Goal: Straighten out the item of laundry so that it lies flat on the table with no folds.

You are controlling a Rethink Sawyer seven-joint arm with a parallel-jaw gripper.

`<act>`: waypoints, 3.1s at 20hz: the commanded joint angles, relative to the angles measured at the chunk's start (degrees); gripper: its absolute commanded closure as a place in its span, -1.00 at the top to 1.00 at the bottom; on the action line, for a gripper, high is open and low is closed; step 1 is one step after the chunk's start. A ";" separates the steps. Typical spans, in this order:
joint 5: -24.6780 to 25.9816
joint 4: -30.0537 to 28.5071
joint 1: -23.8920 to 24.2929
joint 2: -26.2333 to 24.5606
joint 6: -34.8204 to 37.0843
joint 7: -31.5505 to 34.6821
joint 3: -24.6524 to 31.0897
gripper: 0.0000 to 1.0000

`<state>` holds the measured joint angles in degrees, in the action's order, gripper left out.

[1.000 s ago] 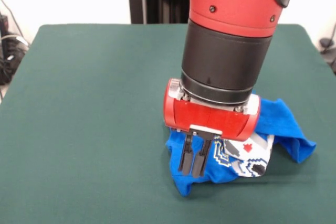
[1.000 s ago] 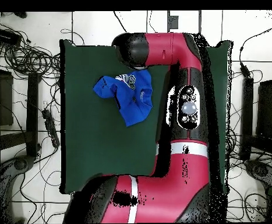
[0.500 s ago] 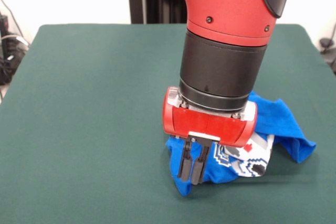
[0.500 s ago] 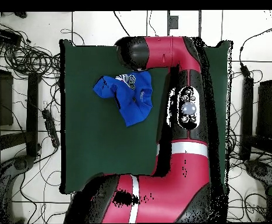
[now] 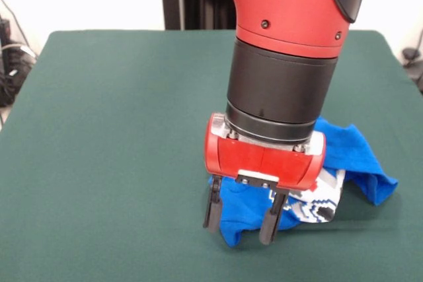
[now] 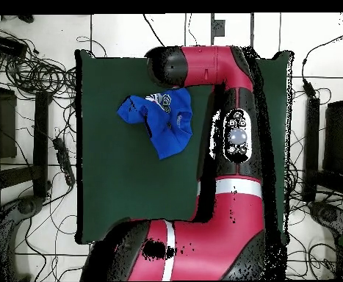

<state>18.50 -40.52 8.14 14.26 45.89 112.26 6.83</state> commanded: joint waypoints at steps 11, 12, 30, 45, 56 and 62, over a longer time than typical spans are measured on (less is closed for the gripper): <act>2.77 -10.33 -1.48 -2.83 2.86 -4.10 1.83 1.00; 2.51 -10.48 -1.35 -2.61 4.83 -5.05 1.88 1.00; 1.76 -17.23 1.10 -3.41 4.89 -4.11 2.17 1.00; 1.76 -18.24 1.33 -3.99 2.07 -0.55 2.17 1.00; 1.37 -21.51 -1.03 -2.02 -0.44 5.42 0.52 1.00; 1.07 -21.98 -1.23 -2.01 -1.26 6.39 0.49 1.00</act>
<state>20.78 -53.49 9.11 13.47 44.51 112.26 6.73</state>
